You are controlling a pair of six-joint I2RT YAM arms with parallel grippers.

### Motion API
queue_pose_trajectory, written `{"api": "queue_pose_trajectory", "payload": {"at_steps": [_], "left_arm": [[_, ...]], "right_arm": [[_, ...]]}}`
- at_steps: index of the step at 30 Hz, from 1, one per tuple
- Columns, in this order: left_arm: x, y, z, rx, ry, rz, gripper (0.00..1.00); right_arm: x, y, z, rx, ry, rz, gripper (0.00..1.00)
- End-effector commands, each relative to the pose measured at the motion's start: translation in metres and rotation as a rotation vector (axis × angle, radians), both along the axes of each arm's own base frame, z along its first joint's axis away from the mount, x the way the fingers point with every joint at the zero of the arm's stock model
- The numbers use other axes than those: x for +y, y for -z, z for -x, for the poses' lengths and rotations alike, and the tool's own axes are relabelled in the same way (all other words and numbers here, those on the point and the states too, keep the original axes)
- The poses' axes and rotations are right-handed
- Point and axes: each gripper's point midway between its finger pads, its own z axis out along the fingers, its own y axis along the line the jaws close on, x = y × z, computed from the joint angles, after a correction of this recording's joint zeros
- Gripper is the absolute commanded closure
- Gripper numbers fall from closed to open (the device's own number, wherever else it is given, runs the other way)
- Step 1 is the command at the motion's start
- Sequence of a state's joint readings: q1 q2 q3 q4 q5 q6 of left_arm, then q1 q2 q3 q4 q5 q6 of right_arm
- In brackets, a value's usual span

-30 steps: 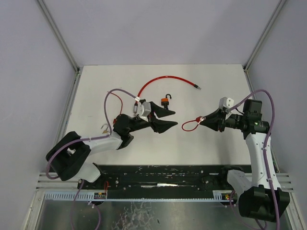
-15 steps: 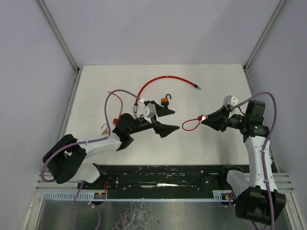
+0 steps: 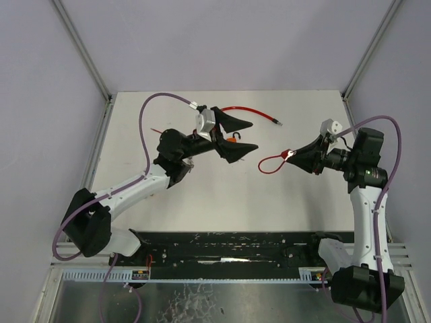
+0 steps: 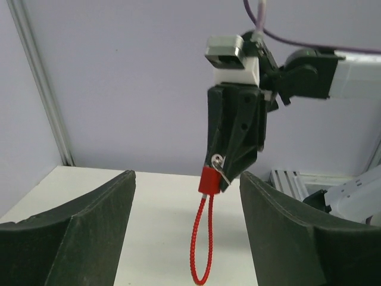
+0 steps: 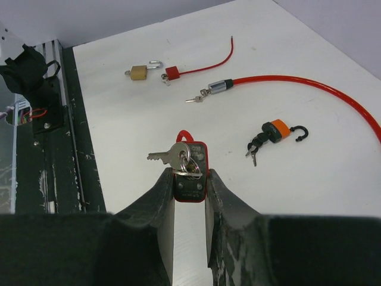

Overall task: Lock with the key
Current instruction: Adjust the lock.

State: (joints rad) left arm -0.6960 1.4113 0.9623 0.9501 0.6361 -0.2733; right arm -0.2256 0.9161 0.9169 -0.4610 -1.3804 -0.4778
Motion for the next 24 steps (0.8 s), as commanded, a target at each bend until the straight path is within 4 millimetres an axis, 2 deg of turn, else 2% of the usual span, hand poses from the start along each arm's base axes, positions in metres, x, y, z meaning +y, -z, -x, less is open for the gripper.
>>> {"api": "queue_pose_trajectory", "payload": {"at_steps": [1,5,8,10,15,21,24], "left_arm": [[-0.007,0.033,-0.001,-0.015,0.016,-0.134,0.31],[-0.009,0.072,-0.007,0.006,0.01,-0.231,0.31],[-0.009,0.095,-0.007,0.044,0.007,-0.237,0.3],[-0.009,0.107,-0.001,0.035,0.034,-0.217,0.3],[-0.019,0.116,0.005,0.022,0.037,-0.17,0.34],[-0.04,0.136,0.008,-0.021,-0.02,-0.215,0.37],[-0.044,0.141,0.005,-0.005,-0.027,-0.24,0.43]], "right_arm": [[-0.002,-0.021,-0.008,0.007,-0.014,0.003,1.0],[-0.003,-0.028,-0.011,-0.003,-0.049,0.026,1.0],[0.001,-0.014,-0.009,0.017,-0.075,0.048,1.0],[0.006,-0.005,-0.008,0.035,-0.092,0.048,1.0],[0.016,0.018,-0.004,0.037,-0.125,0.067,1.0],[0.024,0.027,0.005,0.021,-0.178,0.081,1.0],[0.028,0.027,0.01,-0.003,-0.21,0.084,1.0]]}}
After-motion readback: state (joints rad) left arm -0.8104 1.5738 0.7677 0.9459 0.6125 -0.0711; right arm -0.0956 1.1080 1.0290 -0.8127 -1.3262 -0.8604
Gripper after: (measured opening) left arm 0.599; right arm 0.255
